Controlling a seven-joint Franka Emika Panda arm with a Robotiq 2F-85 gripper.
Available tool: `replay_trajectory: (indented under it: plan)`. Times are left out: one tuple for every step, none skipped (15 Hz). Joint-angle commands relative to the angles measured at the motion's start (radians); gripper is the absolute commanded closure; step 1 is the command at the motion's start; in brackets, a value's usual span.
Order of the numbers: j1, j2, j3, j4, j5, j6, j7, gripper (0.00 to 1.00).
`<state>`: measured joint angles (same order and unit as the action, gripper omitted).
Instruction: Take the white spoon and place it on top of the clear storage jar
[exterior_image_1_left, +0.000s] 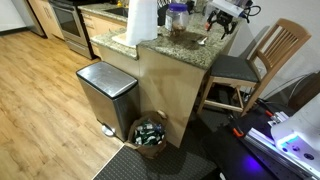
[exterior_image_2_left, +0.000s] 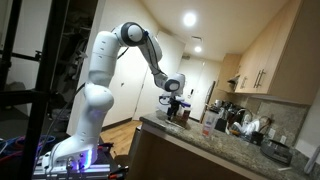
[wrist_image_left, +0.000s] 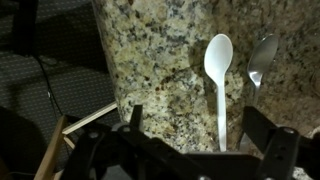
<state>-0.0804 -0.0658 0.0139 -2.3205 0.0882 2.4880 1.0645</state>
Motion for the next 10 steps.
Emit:
replay_trajectory:
  plan:
    - [0.010,-0.002,-0.014,0.002,0.000,-0.003,-0.002,0.00]
    - [0.007,0.017,-0.012,0.008,-0.033,-0.008,0.019,0.00]
    - [0.012,0.035,-0.010,0.014,-0.028,-0.003,0.006,0.00]
    - [0.017,0.050,-0.008,0.018,-0.021,0.014,-0.003,0.00]
    - [0.022,0.061,-0.007,0.019,-0.020,0.036,-0.003,0.00]
    - [0.028,0.073,-0.007,0.026,-0.015,0.050,-0.006,0.00]
    - [0.033,0.084,-0.008,0.028,-0.025,0.069,0.000,0.00]
    - [0.037,0.095,-0.010,0.034,-0.024,0.080,0.008,0.00]
    - [0.040,0.108,-0.013,0.041,-0.041,0.087,0.022,0.00]
    - [0.042,0.122,-0.017,0.049,-0.060,0.092,0.039,0.00]
